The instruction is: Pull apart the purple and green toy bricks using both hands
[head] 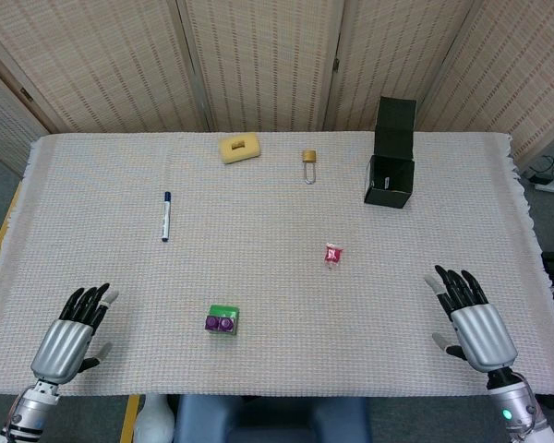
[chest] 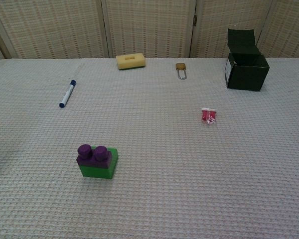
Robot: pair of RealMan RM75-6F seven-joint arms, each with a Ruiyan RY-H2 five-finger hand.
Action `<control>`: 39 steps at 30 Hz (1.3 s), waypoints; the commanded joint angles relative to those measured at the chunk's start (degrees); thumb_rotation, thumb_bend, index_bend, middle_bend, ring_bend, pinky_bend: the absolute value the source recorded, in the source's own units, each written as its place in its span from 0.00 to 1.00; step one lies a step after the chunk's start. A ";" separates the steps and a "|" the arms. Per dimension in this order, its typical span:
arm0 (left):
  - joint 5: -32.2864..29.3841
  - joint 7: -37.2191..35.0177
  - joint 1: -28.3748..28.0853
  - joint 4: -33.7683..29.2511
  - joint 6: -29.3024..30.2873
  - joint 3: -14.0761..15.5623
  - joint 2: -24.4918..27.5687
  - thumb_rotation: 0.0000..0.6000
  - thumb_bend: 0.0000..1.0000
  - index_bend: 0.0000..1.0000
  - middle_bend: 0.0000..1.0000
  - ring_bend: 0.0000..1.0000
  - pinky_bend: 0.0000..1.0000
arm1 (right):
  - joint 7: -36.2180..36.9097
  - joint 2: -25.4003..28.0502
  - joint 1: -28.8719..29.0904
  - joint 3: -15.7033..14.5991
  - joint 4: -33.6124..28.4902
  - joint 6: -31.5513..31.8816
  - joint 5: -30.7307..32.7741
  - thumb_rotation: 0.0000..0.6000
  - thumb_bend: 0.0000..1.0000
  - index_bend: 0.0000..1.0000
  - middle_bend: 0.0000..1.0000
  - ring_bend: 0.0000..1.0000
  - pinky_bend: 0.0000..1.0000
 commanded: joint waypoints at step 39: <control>-20.04 11.35 -14.06 -6.44 -17.14 -7.97 -19.61 1.00 0.37 0.37 0.01 0.00 0.00 | 7.74 2.80 -1.03 2.51 0.87 2.15 3.11 1.00 0.27 0.00 0.00 0.00 0.00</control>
